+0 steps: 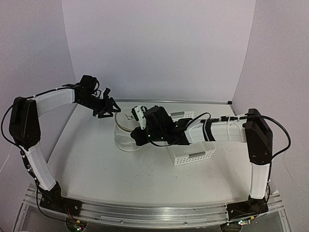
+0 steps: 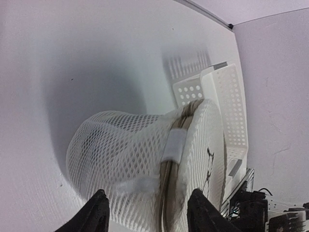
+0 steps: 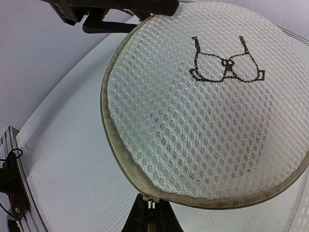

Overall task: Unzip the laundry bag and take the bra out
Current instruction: Unzip the zipper of the laundry bag, then hold the laundry bag at the center of the board.

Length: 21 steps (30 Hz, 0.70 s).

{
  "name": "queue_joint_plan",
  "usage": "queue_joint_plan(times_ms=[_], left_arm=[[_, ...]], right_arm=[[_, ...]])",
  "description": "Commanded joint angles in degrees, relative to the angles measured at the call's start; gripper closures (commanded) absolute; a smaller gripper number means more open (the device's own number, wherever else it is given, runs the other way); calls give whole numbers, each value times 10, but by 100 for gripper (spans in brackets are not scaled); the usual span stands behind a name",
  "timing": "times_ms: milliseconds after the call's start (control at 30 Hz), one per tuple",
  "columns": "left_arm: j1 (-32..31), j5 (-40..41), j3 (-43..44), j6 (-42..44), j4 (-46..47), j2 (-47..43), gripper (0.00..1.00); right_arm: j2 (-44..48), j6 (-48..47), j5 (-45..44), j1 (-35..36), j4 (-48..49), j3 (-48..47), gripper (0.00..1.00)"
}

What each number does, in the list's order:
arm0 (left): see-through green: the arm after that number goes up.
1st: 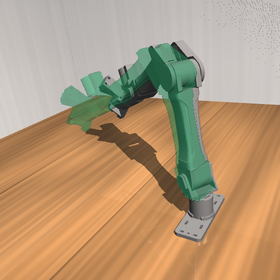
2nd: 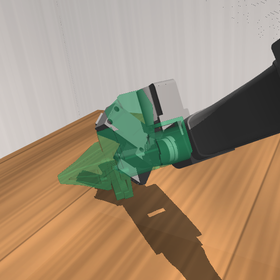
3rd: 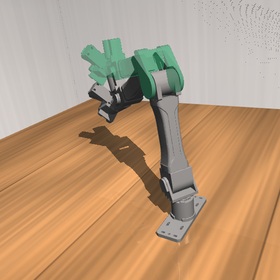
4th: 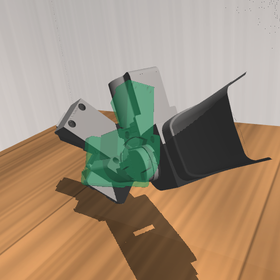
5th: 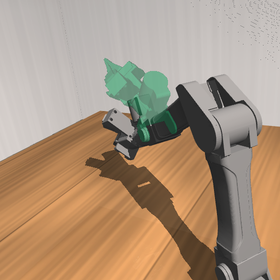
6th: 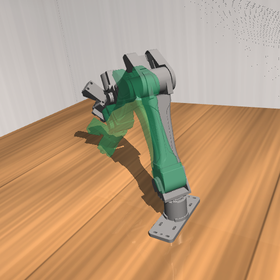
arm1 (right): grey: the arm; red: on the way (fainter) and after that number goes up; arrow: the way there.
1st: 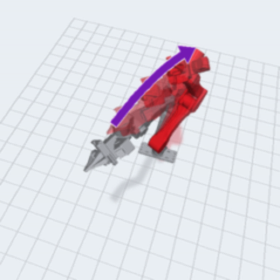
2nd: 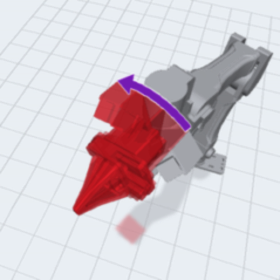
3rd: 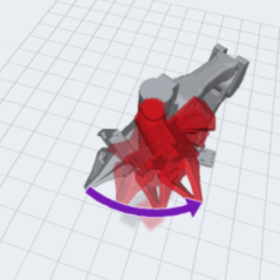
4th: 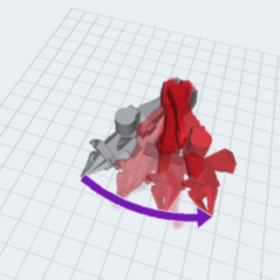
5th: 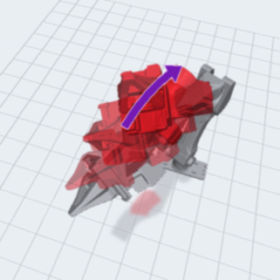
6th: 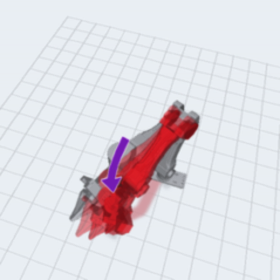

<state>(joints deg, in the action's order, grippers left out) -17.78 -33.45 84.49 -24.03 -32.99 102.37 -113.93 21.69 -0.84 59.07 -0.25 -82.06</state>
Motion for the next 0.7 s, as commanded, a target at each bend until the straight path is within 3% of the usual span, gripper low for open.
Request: queue_joint_plan(times_ms=[0,367,667], left_arm=[[2,56,-43,-21,-10,-88,36],[-14,-21,-175,-133,74,-170,28],[-22,-64,-321,-301,287,-211,30]], right_arm=[[-19,6,-2,1,3,-41,100],[-54,-11,36,1,3,-96,100],[-59,-12,45,1,3,-106,100]])
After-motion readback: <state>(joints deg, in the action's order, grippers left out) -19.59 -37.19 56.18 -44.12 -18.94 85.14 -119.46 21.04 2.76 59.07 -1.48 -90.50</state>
